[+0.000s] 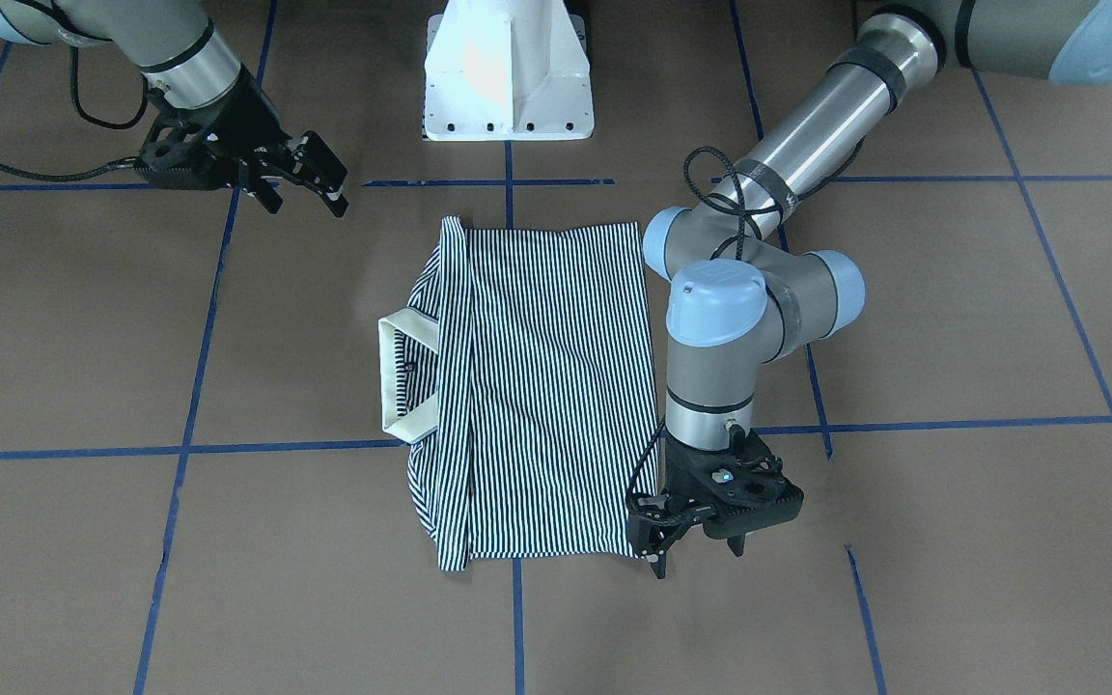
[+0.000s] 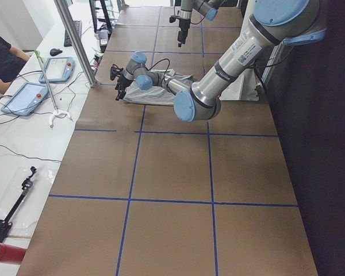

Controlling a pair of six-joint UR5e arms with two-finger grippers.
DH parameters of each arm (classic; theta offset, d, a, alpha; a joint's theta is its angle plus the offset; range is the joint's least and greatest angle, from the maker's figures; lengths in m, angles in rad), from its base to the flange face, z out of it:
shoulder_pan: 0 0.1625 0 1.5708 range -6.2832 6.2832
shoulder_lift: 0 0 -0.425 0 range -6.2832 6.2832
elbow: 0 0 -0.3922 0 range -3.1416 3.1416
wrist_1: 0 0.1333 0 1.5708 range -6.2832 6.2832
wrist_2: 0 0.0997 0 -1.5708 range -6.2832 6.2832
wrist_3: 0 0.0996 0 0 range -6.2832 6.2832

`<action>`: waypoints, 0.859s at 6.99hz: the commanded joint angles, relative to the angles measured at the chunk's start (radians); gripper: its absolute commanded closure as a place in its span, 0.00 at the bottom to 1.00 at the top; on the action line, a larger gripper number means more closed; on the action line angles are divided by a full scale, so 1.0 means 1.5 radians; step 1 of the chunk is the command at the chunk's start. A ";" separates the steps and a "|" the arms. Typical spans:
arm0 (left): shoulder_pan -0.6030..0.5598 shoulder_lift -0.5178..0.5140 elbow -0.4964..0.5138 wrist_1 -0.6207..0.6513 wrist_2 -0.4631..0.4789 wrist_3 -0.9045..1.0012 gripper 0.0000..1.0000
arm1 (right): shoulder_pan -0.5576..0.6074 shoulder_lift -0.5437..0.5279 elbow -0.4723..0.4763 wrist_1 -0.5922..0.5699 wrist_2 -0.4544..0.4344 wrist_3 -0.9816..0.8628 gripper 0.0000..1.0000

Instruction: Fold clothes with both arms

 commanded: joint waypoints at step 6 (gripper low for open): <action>0.041 0.168 -0.477 0.309 -0.139 0.034 0.00 | -0.166 0.284 -0.171 -0.319 -0.149 -0.159 0.00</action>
